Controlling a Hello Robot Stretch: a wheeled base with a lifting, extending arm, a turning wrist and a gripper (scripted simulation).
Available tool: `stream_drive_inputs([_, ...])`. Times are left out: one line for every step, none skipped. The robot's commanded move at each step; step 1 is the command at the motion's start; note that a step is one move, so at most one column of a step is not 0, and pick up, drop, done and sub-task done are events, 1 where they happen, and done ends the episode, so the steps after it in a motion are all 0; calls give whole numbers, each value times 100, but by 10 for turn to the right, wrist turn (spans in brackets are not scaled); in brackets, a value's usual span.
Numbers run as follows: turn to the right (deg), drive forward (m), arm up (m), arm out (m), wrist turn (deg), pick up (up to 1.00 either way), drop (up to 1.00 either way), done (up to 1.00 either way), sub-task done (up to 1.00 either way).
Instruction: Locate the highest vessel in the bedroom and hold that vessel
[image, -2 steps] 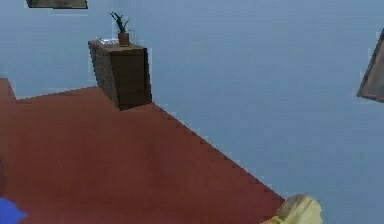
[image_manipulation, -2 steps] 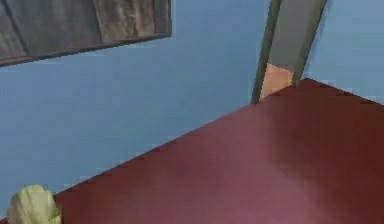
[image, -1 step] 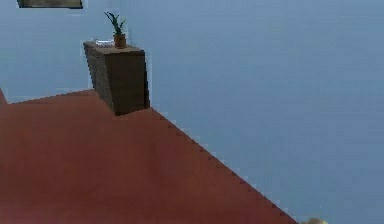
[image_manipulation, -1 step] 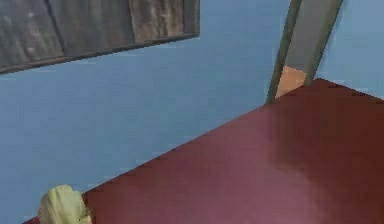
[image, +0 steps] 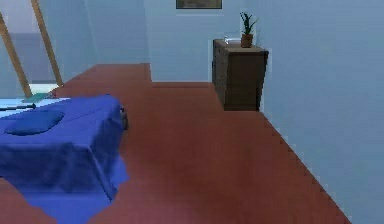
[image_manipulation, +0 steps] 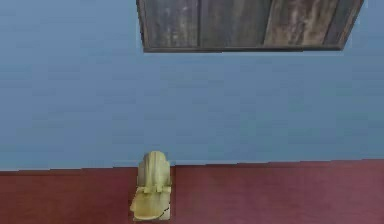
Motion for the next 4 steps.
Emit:
stream_drive_inputs([0,100,0,0,0,0,0,0,0])
stream_drive_inputs([0,100,0,0,0,0,0,0,0])
stream_drive_inputs([0,100,0,0,0,0,0,0,0])
stream_drive_inputs([-30,0,0,0,0,0,0,0,0])
